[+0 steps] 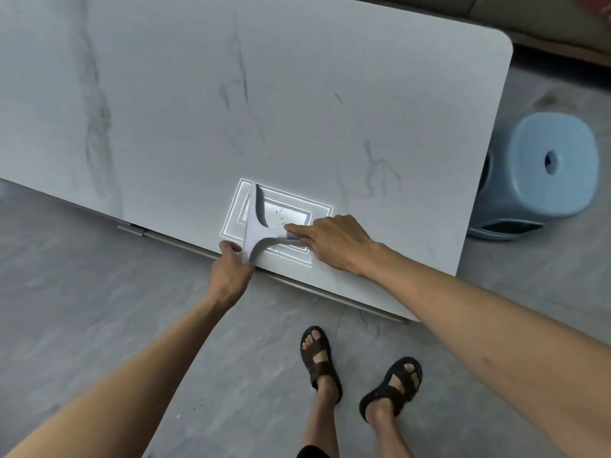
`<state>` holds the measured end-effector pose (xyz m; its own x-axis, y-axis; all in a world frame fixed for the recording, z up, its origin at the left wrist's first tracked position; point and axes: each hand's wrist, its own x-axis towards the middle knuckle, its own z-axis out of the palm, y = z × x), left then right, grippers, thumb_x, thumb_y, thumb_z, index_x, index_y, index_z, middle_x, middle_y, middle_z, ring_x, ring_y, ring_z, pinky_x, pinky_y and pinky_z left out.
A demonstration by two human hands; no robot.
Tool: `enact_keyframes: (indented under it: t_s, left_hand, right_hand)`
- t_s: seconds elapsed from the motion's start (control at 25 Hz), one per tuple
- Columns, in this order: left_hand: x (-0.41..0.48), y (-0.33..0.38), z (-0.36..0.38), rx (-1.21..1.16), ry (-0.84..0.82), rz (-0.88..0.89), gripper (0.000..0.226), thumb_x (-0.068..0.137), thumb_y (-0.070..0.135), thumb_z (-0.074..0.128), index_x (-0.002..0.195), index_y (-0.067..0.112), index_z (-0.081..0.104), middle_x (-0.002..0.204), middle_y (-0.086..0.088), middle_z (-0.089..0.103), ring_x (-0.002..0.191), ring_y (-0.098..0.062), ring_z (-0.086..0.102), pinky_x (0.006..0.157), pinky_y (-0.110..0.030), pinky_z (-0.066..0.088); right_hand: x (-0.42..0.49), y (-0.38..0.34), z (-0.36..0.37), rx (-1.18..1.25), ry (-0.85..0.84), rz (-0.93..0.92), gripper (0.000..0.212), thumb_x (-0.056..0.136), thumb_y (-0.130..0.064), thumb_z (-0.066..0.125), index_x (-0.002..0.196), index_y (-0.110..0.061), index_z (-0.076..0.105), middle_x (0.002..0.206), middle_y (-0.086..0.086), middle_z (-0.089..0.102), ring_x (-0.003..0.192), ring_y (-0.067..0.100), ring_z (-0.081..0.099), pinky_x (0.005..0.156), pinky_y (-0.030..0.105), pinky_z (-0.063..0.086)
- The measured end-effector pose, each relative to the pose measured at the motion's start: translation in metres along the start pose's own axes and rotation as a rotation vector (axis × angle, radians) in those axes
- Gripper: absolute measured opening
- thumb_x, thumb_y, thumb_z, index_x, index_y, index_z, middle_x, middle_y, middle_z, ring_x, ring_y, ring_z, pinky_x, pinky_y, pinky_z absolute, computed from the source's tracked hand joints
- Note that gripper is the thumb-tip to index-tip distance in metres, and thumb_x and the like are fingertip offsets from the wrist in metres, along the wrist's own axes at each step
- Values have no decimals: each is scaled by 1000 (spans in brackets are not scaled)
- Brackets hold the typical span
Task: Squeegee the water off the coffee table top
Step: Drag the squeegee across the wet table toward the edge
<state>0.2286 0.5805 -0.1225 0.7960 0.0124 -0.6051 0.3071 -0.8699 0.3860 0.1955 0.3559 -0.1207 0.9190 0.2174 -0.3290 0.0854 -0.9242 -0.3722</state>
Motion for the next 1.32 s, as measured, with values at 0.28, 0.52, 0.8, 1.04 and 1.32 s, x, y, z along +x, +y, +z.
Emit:
enact_keyframes:
  t_s: [0.28,0.52,0.8,1.04,1.32]
  left_hand:
    - [-26,59,67,69,-220,141,18,87,10,44,103,16,40,90,-9,58,76,-27,58,64,-36,43]
    - [-56,96,115,160,-297,249,18,85,3,43,100,12,43,110,-13,52,94,-31,54,78,-36,41]
    - [-69,104,117,221,-416,219,26,83,10,49,107,12,41,96,-12,56,83,-33,54,69,-33,39]
    - [-58,84,75,-22,-248,145,19,88,16,51,105,10,48,101,-11,62,77,-26,56,60,-31,42]
    - [-19,8,-23,-264,91,-65,27,84,14,54,109,13,46,106,-8,59,85,-26,54,64,-32,42]
  right_hand:
    - [-168,95,7,65,-7,312,44,100,-40,35,141,-53,28,82,-5,58,75,23,60,64,35,46]
    - [-307,143,3,6,94,600,49,93,-30,55,137,-50,40,83,-3,68,72,24,64,56,34,45]
    - [-357,147,-9,-98,13,707,47,95,-36,48,139,-51,36,92,-8,69,81,21,66,61,34,49]
    - [-277,89,-34,-116,128,305,48,86,-28,66,130,-41,54,60,-6,53,42,21,52,38,27,32]
    - [-36,-8,-29,-48,-124,-110,40,100,-41,29,139,-49,30,98,-1,63,85,26,62,62,35,43]
